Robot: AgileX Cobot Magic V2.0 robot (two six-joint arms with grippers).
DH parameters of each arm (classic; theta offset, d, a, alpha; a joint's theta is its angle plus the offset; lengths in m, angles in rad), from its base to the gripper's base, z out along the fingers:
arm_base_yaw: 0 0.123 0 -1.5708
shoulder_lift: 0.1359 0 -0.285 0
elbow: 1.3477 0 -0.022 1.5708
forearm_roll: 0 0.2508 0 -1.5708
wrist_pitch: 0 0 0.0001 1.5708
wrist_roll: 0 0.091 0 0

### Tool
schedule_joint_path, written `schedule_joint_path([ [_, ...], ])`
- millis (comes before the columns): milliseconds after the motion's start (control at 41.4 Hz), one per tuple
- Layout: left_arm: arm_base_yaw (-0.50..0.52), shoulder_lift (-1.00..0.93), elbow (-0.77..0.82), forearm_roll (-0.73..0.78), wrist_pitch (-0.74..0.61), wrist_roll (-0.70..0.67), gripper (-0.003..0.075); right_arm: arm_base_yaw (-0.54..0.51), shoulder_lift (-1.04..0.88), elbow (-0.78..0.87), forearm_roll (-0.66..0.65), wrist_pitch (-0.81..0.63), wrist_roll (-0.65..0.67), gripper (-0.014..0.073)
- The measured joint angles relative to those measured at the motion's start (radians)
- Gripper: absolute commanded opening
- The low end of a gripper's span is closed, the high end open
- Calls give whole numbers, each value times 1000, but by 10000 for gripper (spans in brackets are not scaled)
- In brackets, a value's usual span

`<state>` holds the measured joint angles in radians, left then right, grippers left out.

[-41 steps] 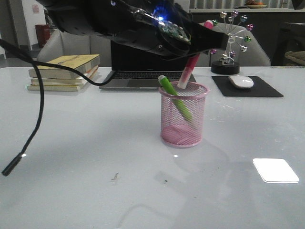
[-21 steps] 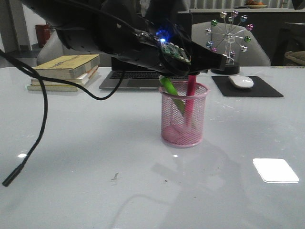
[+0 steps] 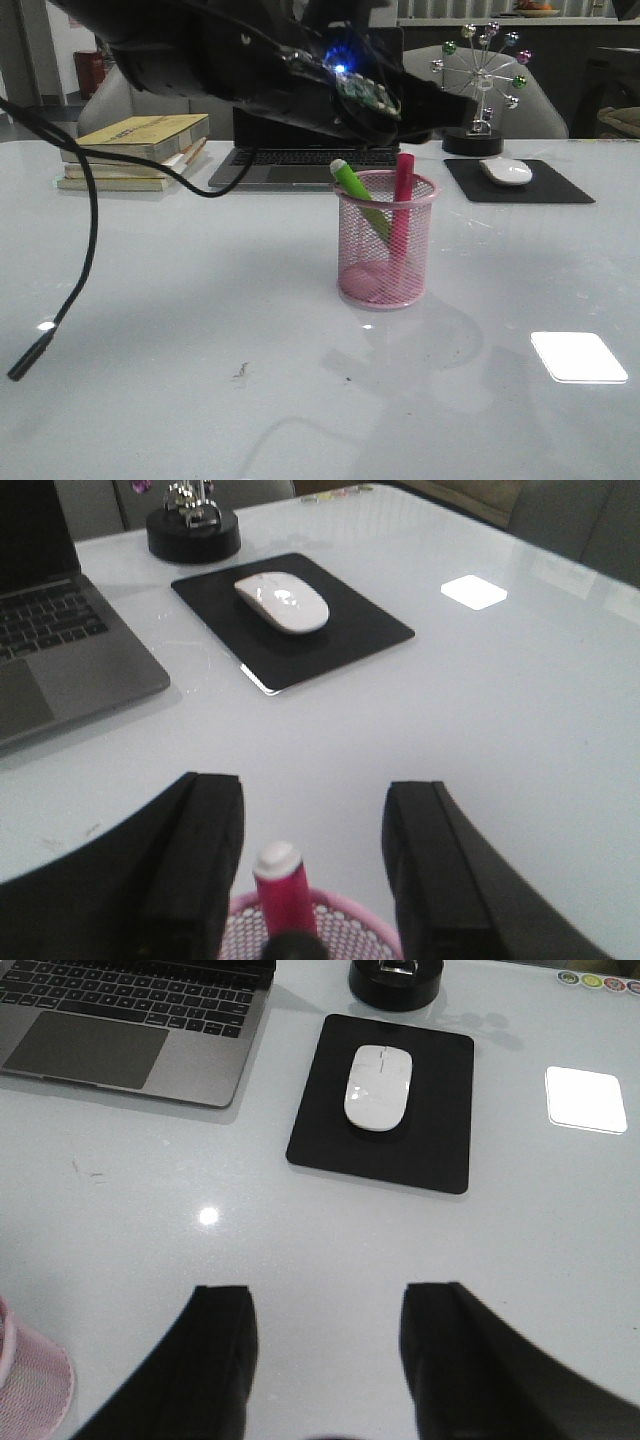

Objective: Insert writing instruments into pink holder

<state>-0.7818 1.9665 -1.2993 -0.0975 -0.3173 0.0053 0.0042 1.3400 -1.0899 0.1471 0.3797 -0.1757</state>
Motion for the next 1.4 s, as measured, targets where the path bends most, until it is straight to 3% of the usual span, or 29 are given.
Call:
schedule_joint_path([
  [362,117,-156,0,85,34,0,405,0,0,0,0,0,0,447],
  [652,318,-334,0,135,378,0,404,0,-40,-4,-15,0,-4,447],
  [942,567,-514,22,135,632,0,404,0,-233,43,-37,20,-8,447],
  [1135,668,-688,196,135,613,0,404,0,-475,225,-39,-66,-8,447],
  [1401,684,-965,577,135,357,0,404,0,-831,477,-39,-121,-8,447],
])
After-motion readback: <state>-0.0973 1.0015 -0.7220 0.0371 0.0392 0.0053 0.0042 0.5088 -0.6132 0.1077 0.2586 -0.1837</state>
